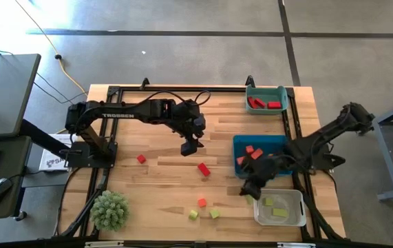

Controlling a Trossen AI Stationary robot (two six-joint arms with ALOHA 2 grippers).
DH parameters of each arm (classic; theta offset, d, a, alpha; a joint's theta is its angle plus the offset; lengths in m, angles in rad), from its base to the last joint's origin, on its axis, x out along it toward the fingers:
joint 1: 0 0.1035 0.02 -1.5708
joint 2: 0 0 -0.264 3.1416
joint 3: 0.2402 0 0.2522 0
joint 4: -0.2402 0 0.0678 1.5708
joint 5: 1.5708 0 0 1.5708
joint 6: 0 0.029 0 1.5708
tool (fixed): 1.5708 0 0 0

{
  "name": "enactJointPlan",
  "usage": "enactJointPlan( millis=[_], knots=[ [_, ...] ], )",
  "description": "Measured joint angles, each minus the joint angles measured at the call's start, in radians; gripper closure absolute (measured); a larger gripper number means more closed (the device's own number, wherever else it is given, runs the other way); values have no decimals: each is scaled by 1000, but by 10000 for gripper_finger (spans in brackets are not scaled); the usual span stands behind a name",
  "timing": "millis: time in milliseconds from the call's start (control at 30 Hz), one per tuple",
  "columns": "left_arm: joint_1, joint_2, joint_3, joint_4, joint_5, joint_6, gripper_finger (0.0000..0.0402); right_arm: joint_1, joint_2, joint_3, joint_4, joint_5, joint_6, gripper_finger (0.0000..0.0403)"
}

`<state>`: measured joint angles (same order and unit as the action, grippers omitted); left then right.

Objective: Sort & place blocks by color
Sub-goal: Put the green wooden block into the white bin

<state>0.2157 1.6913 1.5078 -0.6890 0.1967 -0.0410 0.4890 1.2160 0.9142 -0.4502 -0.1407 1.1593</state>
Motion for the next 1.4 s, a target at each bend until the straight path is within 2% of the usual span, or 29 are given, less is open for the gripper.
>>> enactJointPlan(
  millis=[367, 800, 1000, 1200, 1400],
  knots=[
    [0, 1, 0, -4, -2, 0, 147, 208, 0, 1, -208, 70, 409, 293],
    [0, 1, -1, -4, -2, 16, 147, 328, 3, 1, -476, 57, 752, 292],
    [0, 1, -1, -4, -2, 36, 147, 362, 67, 1, -483, 50, 762, 292],
    [0, 1, -1, -4, -1, 36, 147, 365, 164, 1, -478, -72, 688, 291],
    [0, 1, -1, -4, 0, -23, 147, 365, 229, 1, -451, -79, 609, 291]
  ],
)
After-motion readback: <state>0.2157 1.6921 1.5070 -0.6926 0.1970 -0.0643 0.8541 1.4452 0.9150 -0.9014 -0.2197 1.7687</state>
